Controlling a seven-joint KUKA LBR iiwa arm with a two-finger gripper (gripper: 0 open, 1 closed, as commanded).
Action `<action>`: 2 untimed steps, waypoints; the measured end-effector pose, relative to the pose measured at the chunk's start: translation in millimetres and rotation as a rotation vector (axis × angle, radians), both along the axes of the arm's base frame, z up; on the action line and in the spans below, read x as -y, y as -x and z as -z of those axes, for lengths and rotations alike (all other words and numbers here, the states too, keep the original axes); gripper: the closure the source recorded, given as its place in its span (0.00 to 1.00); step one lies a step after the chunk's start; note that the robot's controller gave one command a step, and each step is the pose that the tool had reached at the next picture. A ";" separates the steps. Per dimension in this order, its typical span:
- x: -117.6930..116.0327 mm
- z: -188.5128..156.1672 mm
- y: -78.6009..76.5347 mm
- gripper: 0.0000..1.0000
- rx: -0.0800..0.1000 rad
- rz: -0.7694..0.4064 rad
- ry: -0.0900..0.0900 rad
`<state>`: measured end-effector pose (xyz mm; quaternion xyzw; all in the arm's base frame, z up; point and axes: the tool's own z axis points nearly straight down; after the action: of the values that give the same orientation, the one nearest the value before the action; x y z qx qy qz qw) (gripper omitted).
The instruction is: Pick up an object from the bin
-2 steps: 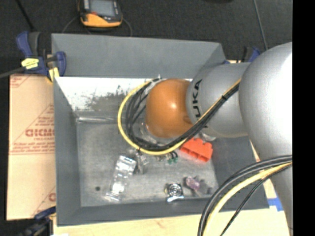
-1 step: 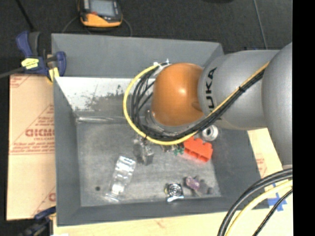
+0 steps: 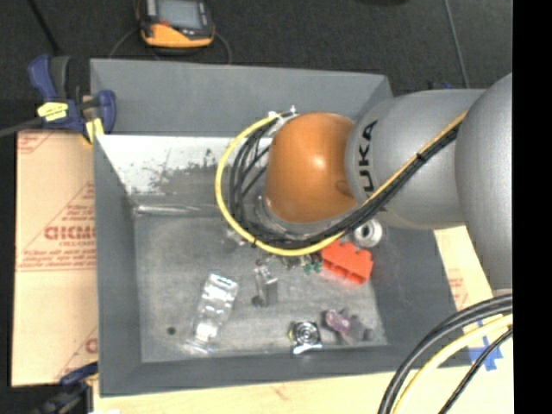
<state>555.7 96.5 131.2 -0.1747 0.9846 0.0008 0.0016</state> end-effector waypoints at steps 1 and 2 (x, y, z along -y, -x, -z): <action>0.1 0.0 0.0 1.00 0.000 0.002 0.000; 0.0 0.0 0.0 0.00 0.000 0.004 0.000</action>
Offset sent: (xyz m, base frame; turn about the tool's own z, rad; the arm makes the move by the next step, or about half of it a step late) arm 0.0000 0.0000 0.0000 0.0000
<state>555.7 96.5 131.2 -0.1726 0.9850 0.0007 0.0014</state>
